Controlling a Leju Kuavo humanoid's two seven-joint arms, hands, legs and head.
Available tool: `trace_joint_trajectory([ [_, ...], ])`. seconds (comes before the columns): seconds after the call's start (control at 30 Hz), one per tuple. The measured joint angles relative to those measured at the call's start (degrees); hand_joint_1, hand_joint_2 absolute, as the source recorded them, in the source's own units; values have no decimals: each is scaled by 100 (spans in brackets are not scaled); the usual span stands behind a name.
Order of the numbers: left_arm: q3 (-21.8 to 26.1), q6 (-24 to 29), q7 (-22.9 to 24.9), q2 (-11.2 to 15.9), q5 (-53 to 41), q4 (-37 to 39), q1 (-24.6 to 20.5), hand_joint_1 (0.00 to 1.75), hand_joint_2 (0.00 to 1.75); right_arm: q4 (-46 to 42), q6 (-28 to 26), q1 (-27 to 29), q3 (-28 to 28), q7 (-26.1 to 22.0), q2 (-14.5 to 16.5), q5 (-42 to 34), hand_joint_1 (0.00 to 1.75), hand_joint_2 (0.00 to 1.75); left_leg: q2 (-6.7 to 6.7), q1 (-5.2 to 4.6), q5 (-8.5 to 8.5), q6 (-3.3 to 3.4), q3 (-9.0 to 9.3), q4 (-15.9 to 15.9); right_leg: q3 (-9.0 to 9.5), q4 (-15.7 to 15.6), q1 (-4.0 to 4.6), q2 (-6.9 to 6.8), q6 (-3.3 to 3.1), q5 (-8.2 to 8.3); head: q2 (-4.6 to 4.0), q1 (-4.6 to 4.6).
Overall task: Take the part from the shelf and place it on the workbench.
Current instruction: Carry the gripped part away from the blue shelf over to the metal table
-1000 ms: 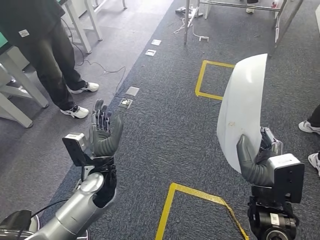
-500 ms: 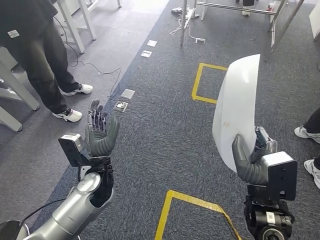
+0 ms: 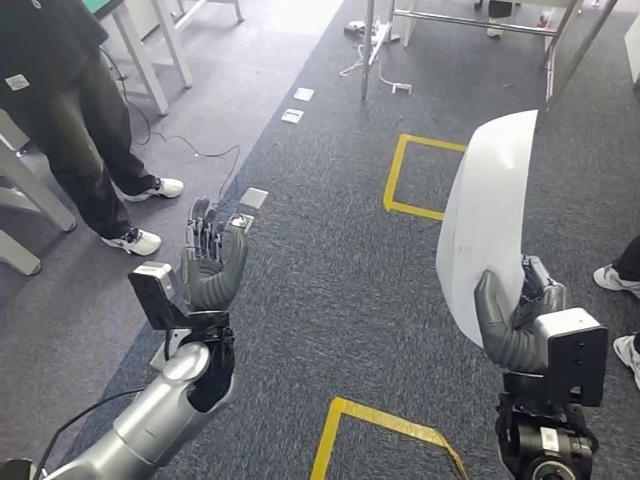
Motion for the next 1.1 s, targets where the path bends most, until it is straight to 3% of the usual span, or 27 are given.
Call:
trace_joint_trajectory([
  [0.07,0,1,-7,2,-2,3,-21,0,175,-1,0,-12,1,-1,0,1,175,175,7,25,-168,-61,-438,742,77,-29,-31,-3,-29,-27,0,-20],
  [0.13,0,10,-9,5,0,7,-15,0,175,-1,0,-7,3,3,0,0,175,175,9,55,-460,-116,-1040,1579,122,-34,-47,-6,-42,-83,0,-42],
  [0.17,0,20,-9,7,0,8,-3,0,175,-1,0,0,4,4,0,-1,175,175,9,67,-535,-135,-1239,1773,154,-34,-56,-4,-38,-115,0,-51],
  [0.2,0,32,-9,9,0,9,6,0,175,-1,0,4,6,5,0,-1,175,175,10,76,-495,-148,-1327,1746,200,-34,-67,-1,-27,-155,0,-60],
  [0.23,0,45,-9,12,0,9,12,0,175,-1,0,6,8,8,0,-2,175,175,11,83,-312,-157,-1293,1492,260,-34,-83,2,-7,-201,0,-70],
  [0.3,0,72,-9,17,0,10,15,0,175,-1,0,2,8,10,0,-2,175,175,25,93,291,-159,-1015,609,387,-32,-109,4,57,-309,0,-92],
  [0.37,-1,91,-10,21,1,10,19,0,175,-1,-1,-5,8,12,0,-2,175,175,54,85,602,-119,-805,-17,454,-26,-102,9,135,-417,0,-111],
  [0.47,-2,101,-8,24,5,7,43,0,175,0,-2,-10,10,22,-1,-2,175,175,42,85,608,-8,-717,-140,482,61,-90,2,247,-483,0,-76],
  [0.53,-2,101,-8,24,4,7,34,0,175,0,-4,-14,10,20,-2,-2,175,175,29,79,575,67,-626,-143,415,297,-104,-15,282,-589,0,-38],
  [0.6,-2,101,-9,22,6,7,22,0,175,1,-9,-27,8,11,-2,-15,175,175,23,56,521,126,-560,-145,71,970,-94,-25,292,-875,0,-1],
  [0.67,-2,101,-9,21,9,7,30,0,175,5,-10,-22,10,4,-2,-31,175,175,16,11,455,168,-504,-142,-417,1728,-68,-25,280,-1202,0,22],
  [0.7,-2,101,-9,21,11,7,34,0,175,8,-11,-16,11,3,-2,-32,175,175,12,-12,427,182,-475,-141,-564,1906,-55,-25,268,-1274,0,26],
  [0.73,-2,101,-9,20,13,7,37,0,175,12,-11,-11,11,2,-2,-33,175,175,5,-46,386,197,-421,-141,-618,1847,-31,-24,225,-1184,0,29],
  [0.77,-2,101,-9,20,14,7,36,0,175,15,-11,-10,11,2,-3,-34,175,175,0,-79,343,206,-355,-143,-545,1538,6,-24,160,-929,0,32],
  [0.83,-3,101,-9,16,16,10,32,0,175,17,-14,-15,8,0,-8,-34,175,175,-3,-129,259,214,-224,-164,-287,655,114,-40,-37,-315,0,31],
  [0.9,-4,98,-9,14,23,14,29,0,175,19,-20,-27,7,-1,-12,-35,175,175,1,-117,230,192,-185,-192,-136,125,190,-63,-174,-91,0,30],
  [0.93,-5,90,-9,9,27,15,28,0,175,20,-28,-27,8,-1,-13,-37,175,175,4,-112,238,172,-177,-184,-101,47,203,-71,-192,-102,0,29],
  [1.03,-9,58,-17,-1,36,17,2,0,175,20,-63,-17,4,1,-16,-43,175,175,10,-108,161,94,-199,-5,127,-131,129,-67,-153,-27,0,46],
  [1.1,-9,50,-25,-1,51,22,-44,0,175,20,-79,-24,2,-3,-20,-50,175,175,9,-78,-65,10,-494,559,236,-186,72,-66,-127,-50,0,42],
])
